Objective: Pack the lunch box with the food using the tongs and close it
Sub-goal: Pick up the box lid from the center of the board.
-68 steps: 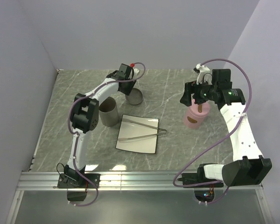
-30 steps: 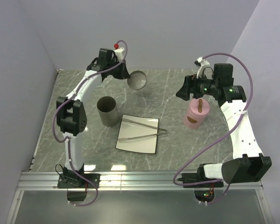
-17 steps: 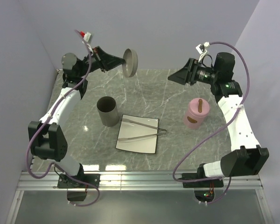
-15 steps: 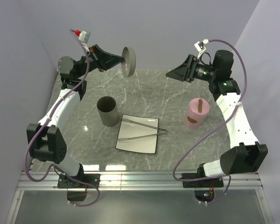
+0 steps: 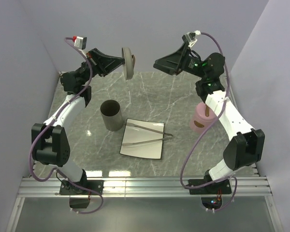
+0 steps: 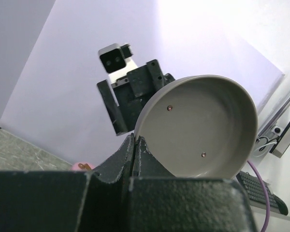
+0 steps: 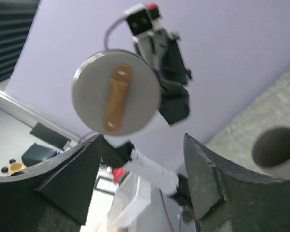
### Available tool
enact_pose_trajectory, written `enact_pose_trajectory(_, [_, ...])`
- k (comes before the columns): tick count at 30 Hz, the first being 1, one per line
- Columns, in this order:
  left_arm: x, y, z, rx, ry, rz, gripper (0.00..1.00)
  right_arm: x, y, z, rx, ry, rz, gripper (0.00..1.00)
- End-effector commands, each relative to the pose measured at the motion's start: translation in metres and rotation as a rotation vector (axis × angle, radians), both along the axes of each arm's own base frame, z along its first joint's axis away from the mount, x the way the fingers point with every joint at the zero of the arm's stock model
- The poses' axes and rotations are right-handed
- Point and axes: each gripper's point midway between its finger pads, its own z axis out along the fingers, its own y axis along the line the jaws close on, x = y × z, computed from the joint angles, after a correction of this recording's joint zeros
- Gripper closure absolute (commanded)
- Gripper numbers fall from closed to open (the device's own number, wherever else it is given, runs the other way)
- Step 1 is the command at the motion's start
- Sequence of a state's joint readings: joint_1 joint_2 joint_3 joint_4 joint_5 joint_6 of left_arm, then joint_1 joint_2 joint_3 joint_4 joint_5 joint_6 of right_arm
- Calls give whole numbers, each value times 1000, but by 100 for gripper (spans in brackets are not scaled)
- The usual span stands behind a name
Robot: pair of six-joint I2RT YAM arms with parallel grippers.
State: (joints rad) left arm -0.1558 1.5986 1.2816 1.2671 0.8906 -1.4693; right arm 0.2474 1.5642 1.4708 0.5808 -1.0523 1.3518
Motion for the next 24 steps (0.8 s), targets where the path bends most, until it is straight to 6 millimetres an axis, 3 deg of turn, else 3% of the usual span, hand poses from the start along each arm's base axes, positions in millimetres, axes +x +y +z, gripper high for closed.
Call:
enact_pose_trajectory(1, [-20,8,20,-66,-152,7,100,-13,9,50,114,-184,-107,27])
enact_pose_trajectory(4, [-19,10,23,-79,-152,14,100,-17,28,60,131,-196,-77,33])
enact_pose_trajectory(8, [-19,11,23,-84,-156,15,100,-16,44,51,153,-107,-57,37])
enact_pose_trajectory(10, [-20,11,21,-80,-153,12,100,-15,47,43,164,-70,-47,37])
enact_pose_trajectory(14, [-20,10,16,-70,-149,9,100,-28,51,46,179,-56,-25,37])
enact_pose_trajectory(24, [-17,7,6,-65,-119,16,100,-19,63,30,187,78,-24,36])
